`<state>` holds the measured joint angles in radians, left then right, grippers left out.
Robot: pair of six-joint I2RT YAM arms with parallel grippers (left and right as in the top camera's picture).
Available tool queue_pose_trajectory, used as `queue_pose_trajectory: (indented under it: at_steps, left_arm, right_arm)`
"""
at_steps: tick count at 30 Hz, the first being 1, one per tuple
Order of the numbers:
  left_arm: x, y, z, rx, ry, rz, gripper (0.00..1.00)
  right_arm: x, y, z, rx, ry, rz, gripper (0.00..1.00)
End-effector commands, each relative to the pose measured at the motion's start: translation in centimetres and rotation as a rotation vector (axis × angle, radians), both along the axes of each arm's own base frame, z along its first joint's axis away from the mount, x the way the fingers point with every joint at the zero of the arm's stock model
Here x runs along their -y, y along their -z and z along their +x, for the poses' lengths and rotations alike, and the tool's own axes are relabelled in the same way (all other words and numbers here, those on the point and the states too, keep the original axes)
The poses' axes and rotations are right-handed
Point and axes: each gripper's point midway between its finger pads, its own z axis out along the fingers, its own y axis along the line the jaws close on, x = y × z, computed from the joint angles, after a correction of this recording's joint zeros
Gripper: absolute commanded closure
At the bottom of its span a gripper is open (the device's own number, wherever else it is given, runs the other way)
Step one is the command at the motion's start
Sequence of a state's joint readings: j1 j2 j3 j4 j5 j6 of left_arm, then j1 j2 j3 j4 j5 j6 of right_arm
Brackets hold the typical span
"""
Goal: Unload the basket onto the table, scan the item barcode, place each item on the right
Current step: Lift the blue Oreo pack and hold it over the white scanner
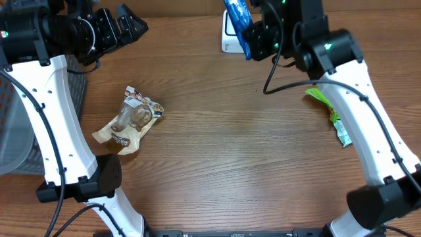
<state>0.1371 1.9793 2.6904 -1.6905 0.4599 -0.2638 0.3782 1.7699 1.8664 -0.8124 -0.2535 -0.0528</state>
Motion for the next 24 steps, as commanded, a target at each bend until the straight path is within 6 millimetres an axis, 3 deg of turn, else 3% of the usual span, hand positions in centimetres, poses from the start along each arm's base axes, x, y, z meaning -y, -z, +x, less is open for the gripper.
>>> queue_pose_trajectory:
  at_steps: [1,7,16,21,24]
  left_arm:
    - [0.3,-1.0,-0.4,0.026,-0.003,-0.004,0.0]
    - [0.3,-1.0,-0.4,0.026,-0.003,-0.004,0.0]
    - [0.3,-1.0,-0.4,0.026,-0.003,-0.004,0.0]
    - [0.3,-1.0,-0.4,0.026,-0.003,-0.004,0.0]
    - [0.3,-1.0,-0.4,0.026,-0.003,-0.004,0.0]
  right_arm:
    - [0.8,-3.0,-1.5,0.109,0.017,0.015,0.96]
    - [1.2,-2.8,-2.5,0.188,0.004,0.025,0.96]
    - [1.6,-2.3,-2.2,0.203,0.018,-0.002,0.96]
    - [3.6,-1.6,0.2,0.212,0.184,-0.042,0.96]
    - [4.4,0.7,2.9,0.217,0.276,-0.095,0.96]
